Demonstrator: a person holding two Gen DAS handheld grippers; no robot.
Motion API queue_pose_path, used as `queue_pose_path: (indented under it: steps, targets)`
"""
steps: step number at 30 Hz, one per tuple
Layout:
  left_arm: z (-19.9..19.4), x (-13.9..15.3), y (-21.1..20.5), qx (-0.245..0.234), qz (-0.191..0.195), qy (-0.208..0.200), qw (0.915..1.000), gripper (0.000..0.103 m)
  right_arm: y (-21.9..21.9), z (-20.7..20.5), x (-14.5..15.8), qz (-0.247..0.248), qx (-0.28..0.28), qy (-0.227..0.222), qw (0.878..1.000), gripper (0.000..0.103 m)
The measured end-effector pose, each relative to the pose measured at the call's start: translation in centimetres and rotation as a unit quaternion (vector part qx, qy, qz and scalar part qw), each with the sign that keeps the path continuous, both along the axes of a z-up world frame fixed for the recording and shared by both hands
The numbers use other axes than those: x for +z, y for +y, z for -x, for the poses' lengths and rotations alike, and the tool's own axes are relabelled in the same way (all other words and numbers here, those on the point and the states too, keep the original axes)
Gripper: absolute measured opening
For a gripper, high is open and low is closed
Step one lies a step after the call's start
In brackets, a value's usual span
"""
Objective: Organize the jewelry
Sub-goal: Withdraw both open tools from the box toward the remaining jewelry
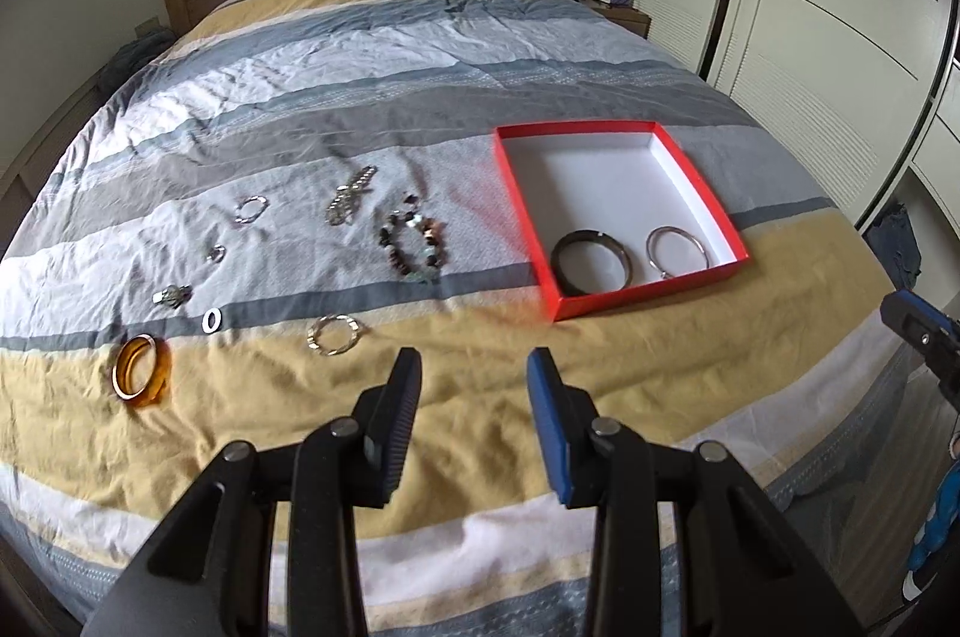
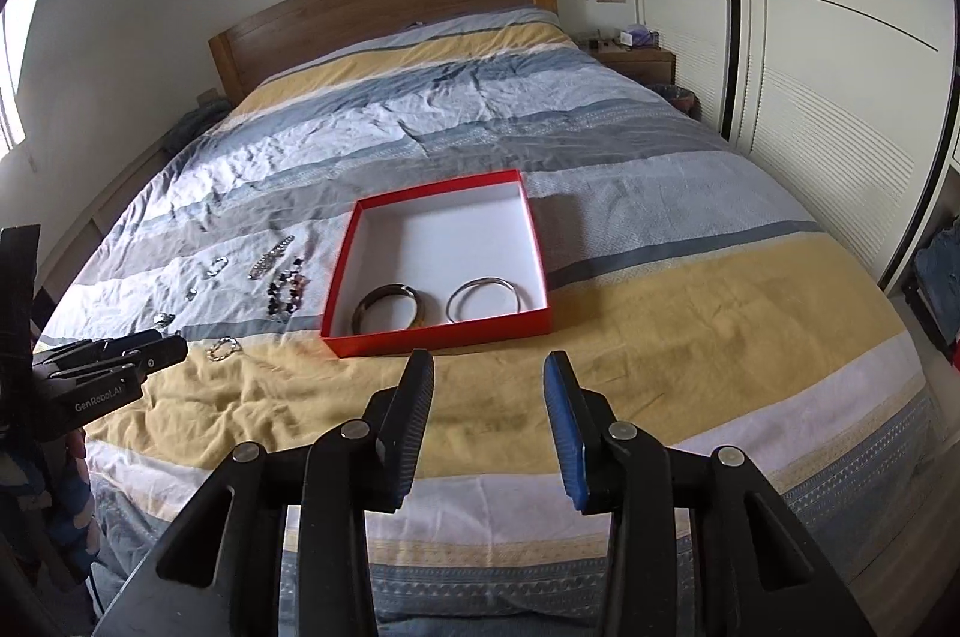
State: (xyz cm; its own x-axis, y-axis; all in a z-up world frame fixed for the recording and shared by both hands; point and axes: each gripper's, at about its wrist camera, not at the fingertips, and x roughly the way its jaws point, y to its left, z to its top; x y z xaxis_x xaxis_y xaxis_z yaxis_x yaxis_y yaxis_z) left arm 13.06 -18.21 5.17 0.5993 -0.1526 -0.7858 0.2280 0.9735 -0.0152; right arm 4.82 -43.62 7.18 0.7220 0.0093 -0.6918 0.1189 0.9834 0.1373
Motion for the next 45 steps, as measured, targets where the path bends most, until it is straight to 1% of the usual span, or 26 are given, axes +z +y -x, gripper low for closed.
queue_pose_path:
  steps: [7,10,15,18,22,25,27,30,34,36,40,45]
  targets:
    - [5.3,2.4,8.0,0.05,0.003,-0.03,0.9983,0.035,5.1,3.3,3.6,-0.002,0.033,-0.038,0.999,0.039]
    - [7.2,3.2,11.3,0.073,0.011,-0.039,0.9965,0.035,7.3,4.7,5.0,-0.002,0.051,-0.053,0.997,0.039]
    - [10.5,4.8,16.1,0.112,0.021,-0.061,0.9916,0.035,10.8,6.7,7.2,-0.007,0.079,-0.076,0.994,0.04]
    - [12.4,5.7,18.6,0.137,0.024,-0.08,0.987,0.035,12.6,7.8,8.2,-0.003,0.097,-0.089,0.991,0.042]
    - [13.9,6.5,21.7,0.168,0.036,-0.092,0.9809,0.035,14.7,8.4,9.4,0.003,0.121,-0.1,0.988,0.044]
    - [14.4,6.8,23.5,0.186,0.044,-0.095,0.977,0.035,15.8,8.3,9.9,0.006,0.135,-0.106,0.985,0.046]
    - [14.4,6.7,24.5,0.195,0.042,-0.094,0.9754,0.035,16.4,7.9,10.0,0.005,0.142,-0.107,0.984,0.047]
    - [13.9,5.8,25.6,0.208,0.043,-0.085,0.9736,0.035,17.0,6.9,9.3,0.003,0.15,-0.099,0.984,0.048]
    - [12.4,3.9,26.8,0.228,0.032,-0.071,0.9704,0.035,18.1,5.2,7.5,0.008,0.164,-0.08,0.983,0.048]
    - [11.3,2.7,27.4,0.237,0.028,-0.058,0.9694,0.035,18.7,3.9,6.3,0.008,0.173,-0.067,0.983,0.048]
    - [8.7,0.4,28.5,0.249,0.037,-0.032,0.9672,0.035,20.2,0.6,3.4,0.004,0.194,-0.032,0.98,0.048]
    - [4.5,-2.1,29.3,0.255,0.047,-0.005,0.9658,0.035,22.4,-4.0,0.0,-0.002,0.219,0.006,0.976,0.048]
